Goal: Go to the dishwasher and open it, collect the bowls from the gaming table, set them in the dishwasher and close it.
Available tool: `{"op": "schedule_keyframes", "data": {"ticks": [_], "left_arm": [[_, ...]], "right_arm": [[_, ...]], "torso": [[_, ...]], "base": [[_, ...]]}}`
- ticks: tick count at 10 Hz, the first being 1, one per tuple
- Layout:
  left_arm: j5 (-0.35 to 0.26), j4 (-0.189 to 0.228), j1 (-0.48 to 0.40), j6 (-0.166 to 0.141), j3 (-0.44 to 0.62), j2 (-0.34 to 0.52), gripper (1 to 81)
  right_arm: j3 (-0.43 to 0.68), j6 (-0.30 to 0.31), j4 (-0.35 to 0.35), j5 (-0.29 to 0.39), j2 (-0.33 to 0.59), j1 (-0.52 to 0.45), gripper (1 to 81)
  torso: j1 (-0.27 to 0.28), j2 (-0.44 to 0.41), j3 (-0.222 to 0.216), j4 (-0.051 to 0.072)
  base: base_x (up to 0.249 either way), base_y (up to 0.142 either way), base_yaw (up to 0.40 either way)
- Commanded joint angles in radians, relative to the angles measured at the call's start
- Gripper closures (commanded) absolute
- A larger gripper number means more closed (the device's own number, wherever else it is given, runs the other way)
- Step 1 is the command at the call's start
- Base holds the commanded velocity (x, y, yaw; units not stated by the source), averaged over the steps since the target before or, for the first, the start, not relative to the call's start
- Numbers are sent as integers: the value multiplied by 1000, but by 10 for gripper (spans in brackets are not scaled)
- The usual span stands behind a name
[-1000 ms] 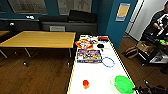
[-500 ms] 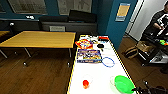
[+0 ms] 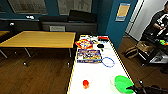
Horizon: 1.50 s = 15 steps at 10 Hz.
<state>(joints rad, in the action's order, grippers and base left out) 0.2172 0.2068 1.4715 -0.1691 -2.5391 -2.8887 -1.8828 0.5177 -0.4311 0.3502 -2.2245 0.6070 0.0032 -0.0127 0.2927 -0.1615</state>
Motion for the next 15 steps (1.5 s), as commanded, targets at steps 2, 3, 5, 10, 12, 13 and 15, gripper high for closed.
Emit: {"op": "schedule_keyframes", "data": {"ticks": [2,3,5,10,12,13,15], "left_arm": [[-50,0,-13,0,3,8,10],[-50,0,-15,0,3,9,10],[-50,0,-13,0,3,8,10],[-50,0,-13,0,3,9,10],[-50,3,-15,0,3,3,10],[-48,8,-15,0,3,-3,10],[-44,14,-16,0,3,-14,10]], "right_arm": [[28,4,-25,-33,29,-52,10],[31,4,-25,-50,29,-37,10],[18,7,-25,-96,30,-3,10],[30,-4,-21,-99,41,14,811],[139,-2,-17,-99,135,-6,811],[215,-2,-12,-97,206,-20,811],[356,-2,-11,-96,338,-32,811]], "torso": [[0,0,0,0],[0,0,0,0],[0,0,0,0],[0,0,0,0],[0,0,0,0],[0,0,0,0],[0,0,0,0]], "base": [[0,0,0],[0,0,0],[0,0,0],[0,0,0],[0,0,0],[0,0,0],[0,0,0]]}}
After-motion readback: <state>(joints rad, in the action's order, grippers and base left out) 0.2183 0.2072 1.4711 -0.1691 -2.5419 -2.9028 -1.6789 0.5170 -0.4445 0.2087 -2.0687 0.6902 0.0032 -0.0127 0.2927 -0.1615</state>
